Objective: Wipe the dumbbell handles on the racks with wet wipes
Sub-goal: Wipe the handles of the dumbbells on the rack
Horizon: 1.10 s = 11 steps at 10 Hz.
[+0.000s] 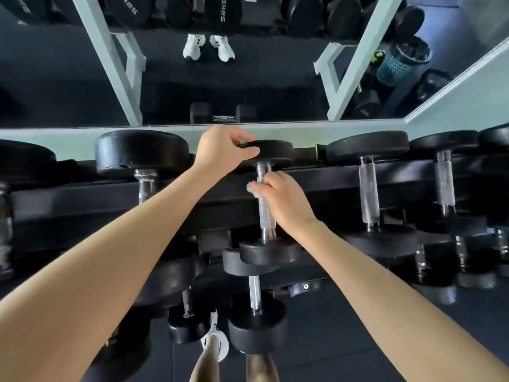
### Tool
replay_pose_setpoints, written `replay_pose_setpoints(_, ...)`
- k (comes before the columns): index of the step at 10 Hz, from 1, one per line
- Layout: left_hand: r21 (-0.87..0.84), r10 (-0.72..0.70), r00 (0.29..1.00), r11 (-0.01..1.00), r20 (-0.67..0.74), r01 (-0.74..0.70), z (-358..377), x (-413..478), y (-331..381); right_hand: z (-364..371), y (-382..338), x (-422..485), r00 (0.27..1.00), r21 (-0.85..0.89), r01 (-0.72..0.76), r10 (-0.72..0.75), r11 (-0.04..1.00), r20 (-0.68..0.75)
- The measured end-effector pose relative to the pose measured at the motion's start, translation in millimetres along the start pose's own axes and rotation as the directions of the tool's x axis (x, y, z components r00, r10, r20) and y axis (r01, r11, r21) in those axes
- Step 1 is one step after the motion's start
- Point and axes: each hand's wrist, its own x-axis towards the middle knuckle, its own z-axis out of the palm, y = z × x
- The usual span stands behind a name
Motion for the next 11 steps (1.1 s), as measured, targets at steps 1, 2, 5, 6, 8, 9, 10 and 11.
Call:
replay_pose_setpoints(1, -0.028, -0.01, 1.0, 1.0, -0.018, 0.009, 0.7, 0.7, -0.4, -6.5, 8.2, 9.9, 0.998, -0.063, 0.052, -0.055, 0.997, -0.04)
replay_pose_setpoints(2, -0.062, -0.039, 0.999, 0.997, -0.034, 0.037, 2.7, -0.6, -0.5, 2.1, 30.8, -9.5, 0.99, -0.176, 0.139, -0.138, 0.975, 0.017)
replay_pose_setpoints(5, -0.099, -0.097, 0.992, 0.991, -0.082, 0.089, 7.7, -6.5, 3.4, -17.1, 7.7, 7.2, 0.984, -0.16, 0.131, -0.148, 0.978, -0.095)
replay_pose_setpoints(6, -0.088, -0.105, 0.991, 0.991, -0.086, 0.097, 8.4, -6.7, 3.5, -7.4, 21.7, -1.3, 0.95, -0.257, 0.252, -0.289, 0.933, -0.117)
replay_pose_setpoints(8, -0.083, -0.103, 0.99, 0.992, -0.092, 0.095, 8.3, -7.9, 5.6, -5.1, 31.3, 11.1, 0.943, -0.223, 0.322, -0.333, 0.92, -0.012)
replay_pose_setpoints(9, -0.087, -0.1, 0.99, 0.992, -0.096, 0.092, 8.6, -8.5, 5.6, -4.8, 25.2, 17.6, 0.947, -0.112, 0.312, -0.319, 0.944, -0.049)
replay_pose_setpoints(10, -0.096, -0.101, 0.989, 0.991, -0.109, 0.09, 9.6, -10.2, 5.2, -2.4, 29.5, -5.3, 0.956, -0.109, 0.286, -0.292, 0.952, -0.04)
replay_pose_setpoints(11, -0.104, -0.11, 0.99, 0.989, -0.09, 0.1, 8.7, -10.1, 5.1, -9.8, 34.8, -19.3, 0.964, -0.052, 0.252, -0.246, 0.966, 0.103)
